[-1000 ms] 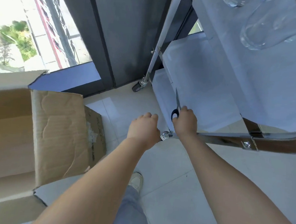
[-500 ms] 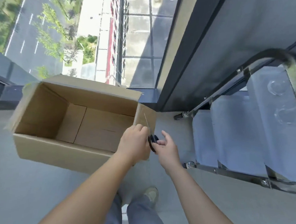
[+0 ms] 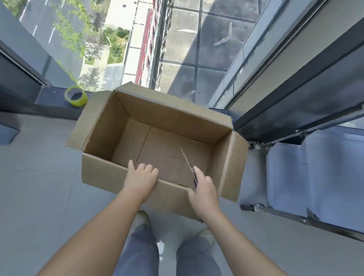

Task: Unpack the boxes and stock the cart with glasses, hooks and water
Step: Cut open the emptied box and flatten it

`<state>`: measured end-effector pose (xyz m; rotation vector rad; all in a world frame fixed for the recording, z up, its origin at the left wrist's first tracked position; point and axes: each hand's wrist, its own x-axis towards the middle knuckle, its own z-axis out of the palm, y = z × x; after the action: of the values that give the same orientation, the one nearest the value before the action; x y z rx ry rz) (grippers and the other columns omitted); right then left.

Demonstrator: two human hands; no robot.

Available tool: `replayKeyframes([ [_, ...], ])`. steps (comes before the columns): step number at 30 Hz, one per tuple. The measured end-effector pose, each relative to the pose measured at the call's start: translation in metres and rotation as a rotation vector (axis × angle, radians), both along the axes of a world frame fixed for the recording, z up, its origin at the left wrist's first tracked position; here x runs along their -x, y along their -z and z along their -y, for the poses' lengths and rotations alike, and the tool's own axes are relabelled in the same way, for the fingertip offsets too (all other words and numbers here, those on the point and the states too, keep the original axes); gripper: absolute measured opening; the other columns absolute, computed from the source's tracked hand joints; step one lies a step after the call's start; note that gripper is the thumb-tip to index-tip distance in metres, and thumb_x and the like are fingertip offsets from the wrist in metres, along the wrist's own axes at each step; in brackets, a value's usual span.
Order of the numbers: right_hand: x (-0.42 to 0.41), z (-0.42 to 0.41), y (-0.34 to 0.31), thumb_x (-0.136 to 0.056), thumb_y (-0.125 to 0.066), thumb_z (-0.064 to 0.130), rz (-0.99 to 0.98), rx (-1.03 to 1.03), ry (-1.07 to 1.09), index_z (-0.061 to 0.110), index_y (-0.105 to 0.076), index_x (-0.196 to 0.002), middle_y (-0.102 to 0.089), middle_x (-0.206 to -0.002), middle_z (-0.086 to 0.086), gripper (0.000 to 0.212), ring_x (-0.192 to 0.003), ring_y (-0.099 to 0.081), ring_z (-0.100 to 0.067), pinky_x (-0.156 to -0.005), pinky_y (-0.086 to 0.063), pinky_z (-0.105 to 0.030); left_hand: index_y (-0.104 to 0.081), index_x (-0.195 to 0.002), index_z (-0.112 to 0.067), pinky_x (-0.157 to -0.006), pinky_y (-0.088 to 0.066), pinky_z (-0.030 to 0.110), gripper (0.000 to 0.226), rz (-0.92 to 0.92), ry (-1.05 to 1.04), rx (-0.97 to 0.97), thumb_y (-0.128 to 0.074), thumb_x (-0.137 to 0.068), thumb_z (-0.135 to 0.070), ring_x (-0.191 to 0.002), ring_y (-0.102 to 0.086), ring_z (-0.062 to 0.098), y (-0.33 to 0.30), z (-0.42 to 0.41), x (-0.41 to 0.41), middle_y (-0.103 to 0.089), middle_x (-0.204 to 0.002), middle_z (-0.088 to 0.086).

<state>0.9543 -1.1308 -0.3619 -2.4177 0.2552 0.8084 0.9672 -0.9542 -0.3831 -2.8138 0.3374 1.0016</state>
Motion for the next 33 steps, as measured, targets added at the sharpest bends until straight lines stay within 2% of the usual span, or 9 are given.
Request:
replayKeyframes([
  [5, -0.007, -0.037, 0.020, -0.097, -0.035, 0.011, 0.101, 0.277, -0.221, 0.021, -0.041, -0.133, -0.057, -0.116, -0.008, 0.037, -0.109, -0.048, -0.029, -0.084, -0.037, -0.034, -0.045, -0.123, -0.017, -0.113, -0.008, 0.055, 0.027, -0.022, 0.051, 0.056, -0.039, -0.100, -0.029, -0.122, -0.042, 0.025, 0.014, -0.032, -0.009, -0.050, -0.126, 0.003],
  [8, -0.017, -0.044, 0.014, -0.097, -0.037, 0.016, 0.122, 0.274, -0.135, 0.020, -0.045, -0.129, -0.059, -0.116, -0.006, 0.033, -0.111, -0.050, -0.029, -0.087, -0.035, -0.036, -0.051, -0.112, -0.017, -0.113, -0.015, 0.046, 0.024, 0.083, 0.022, 0.194, -0.040, -0.099, -0.034, -0.114, -0.050, 0.024, 0.013, -0.040, -0.013, -0.056, -0.117, 0.001],
  [13, -0.047, -0.026, -0.034, -0.091, -0.057, 0.037, 0.083, 0.042, -0.220, 0.024, -0.049, -0.133, -0.057, -0.126, 0.002, 0.044, -0.118, -0.051, -0.020, -0.097, -0.040, -0.035, -0.053, -0.068, -0.009, -0.082, -0.049, 0.044, 0.042, 0.421, 0.138, 0.525, -0.082, -0.065, -0.039, -0.061, -0.063, 0.025, -0.013, -0.055, -0.041, -0.062, -0.062, 0.008],
  [17, -0.074, -0.014, -0.079, -0.083, -0.067, 0.021, 0.006, -0.002, -0.244, 0.028, -0.056, -0.123, -0.058, -0.123, 0.007, 0.042, -0.109, -0.054, -0.015, -0.086, -0.044, -0.027, -0.036, -0.085, -0.015, -0.095, -0.031, 0.032, 0.049, 0.213, 0.125, 0.399, -0.052, -0.083, -0.061, -0.089, -0.059, 0.024, -0.051, -0.053, -0.061, -0.064, -0.091, 0.003],
  [20, -0.083, -0.011, -0.089, -0.080, -0.071, 0.021, -0.017, -0.071, -0.210, 0.029, -0.059, -0.117, -0.058, -0.115, 0.008, 0.040, -0.102, -0.054, -0.012, -0.080, -0.040, -0.023, -0.039, -0.083, -0.015, -0.085, -0.032, 0.032, 0.054, 0.134, -0.013, 0.423, -0.056, -0.078, -0.066, -0.087, -0.057, 0.025, -0.068, -0.050, -0.064, -0.064, -0.091, 0.003],
  [23, -0.094, -0.011, -0.069, -0.079, -0.073, 0.022, -0.083, -0.078, -0.195, 0.028, -0.056, -0.122, -0.056, -0.116, 0.004, 0.047, -0.102, -0.053, -0.015, -0.084, -0.038, -0.026, -0.048, -0.101, -0.018, -0.097, -0.032, 0.037, 0.050, 0.152, -0.159, 0.385, -0.052, -0.082, -0.064, -0.103, -0.051, 0.023, -0.057, -0.052, -0.056, -0.057, -0.108, 0.002],
  [26, -0.109, -0.008, -0.045, -0.082, -0.071, 0.019, -0.064, -0.074, -0.195, 0.026, -0.053, -0.125, -0.055, -0.117, 0.005, 0.047, -0.105, -0.052, -0.015, -0.087, -0.037, -0.027, -0.029, -0.142, -0.016, -0.114, -0.013, 0.046, 0.067, 0.282, -0.135, 0.245, -0.043, -0.090, -0.056, -0.136, -0.029, 0.024, -0.031, -0.058, -0.040, -0.035, -0.145, 0.006],
  [29, -0.133, -0.005, -0.029, -0.087, -0.066, 0.016, 0.148, -0.034, -0.170, 0.020, -0.050, -0.131, -0.053, -0.123, 0.002, 0.047, -0.112, -0.049, -0.016, -0.094, -0.034, -0.025, -0.014, -0.148, -0.007, -0.109, -0.017, 0.060, 0.097, 0.470, 0.015, 0.263, -0.059, -0.079, -0.057, -0.143, -0.022, 0.027, -0.008, -0.062, -0.023, -0.022, -0.155, 0.013],
  [33, -0.149, -0.012, -0.002, -0.095, -0.047, 0.011, 0.358, 0.179, -0.165, 0.011, -0.046, -0.131, -0.053, -0.123, -0.013, 0.036, -0.116, -0.047, -0.032, -0.094, -0.036, -0.037, 0.016, -0.148, -0.014, -0.109, 0.002, 0.062, 0.110, 0.092, 0.005, 0.109, -0.052, -0.080, -0.067, -0.144, 0.015, 0.030, 0.013, -0.056, 0.007, 0.021, -0.155, 0.013],
])
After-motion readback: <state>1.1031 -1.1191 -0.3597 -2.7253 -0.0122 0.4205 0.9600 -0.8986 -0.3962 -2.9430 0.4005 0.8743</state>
